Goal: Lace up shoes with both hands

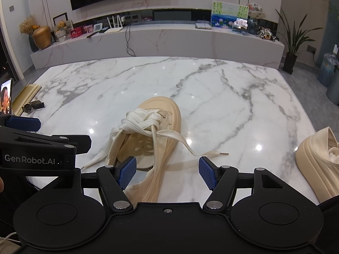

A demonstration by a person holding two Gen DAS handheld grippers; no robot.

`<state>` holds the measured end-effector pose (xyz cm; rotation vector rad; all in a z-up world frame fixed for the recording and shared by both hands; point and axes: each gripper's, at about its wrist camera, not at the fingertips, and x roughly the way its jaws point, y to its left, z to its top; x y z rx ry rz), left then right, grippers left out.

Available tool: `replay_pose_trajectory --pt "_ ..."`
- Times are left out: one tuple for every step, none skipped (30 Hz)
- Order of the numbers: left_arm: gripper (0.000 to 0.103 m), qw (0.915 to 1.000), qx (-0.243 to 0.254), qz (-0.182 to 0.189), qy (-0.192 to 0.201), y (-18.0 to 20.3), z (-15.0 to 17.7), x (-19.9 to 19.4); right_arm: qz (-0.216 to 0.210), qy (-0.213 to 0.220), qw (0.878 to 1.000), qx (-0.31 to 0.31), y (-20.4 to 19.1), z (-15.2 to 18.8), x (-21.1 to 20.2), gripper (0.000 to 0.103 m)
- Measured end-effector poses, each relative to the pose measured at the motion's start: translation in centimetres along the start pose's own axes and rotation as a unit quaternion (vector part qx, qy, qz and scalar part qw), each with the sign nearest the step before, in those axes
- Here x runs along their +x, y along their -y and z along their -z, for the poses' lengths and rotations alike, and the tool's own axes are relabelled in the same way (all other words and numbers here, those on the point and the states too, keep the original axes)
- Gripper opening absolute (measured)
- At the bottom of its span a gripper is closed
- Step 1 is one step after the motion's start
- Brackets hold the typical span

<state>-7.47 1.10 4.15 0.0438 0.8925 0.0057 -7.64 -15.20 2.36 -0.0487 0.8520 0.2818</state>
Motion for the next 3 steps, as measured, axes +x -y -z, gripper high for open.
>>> replay_pose_trajectory --pt "0.098 1.0000 0.000 0.000 0.000 0.01 0.00 0.03 0.000 0.000 1.000 0.000 0.01 -0.01 0.03 0.063" --pt "0.098 1.0000 0.000 0.000 0.000 0.01 0.01 0.06 0.000 -0.001 1.000 0.000 0.02 -0.02 0.06 0.063" --pt "0.098 1.0000 0.000 0.000 -0.001 0.02 0.00 0.10 0.000 -0.001 1.000 0.000 0.03 -0.03 0.09 0.063"
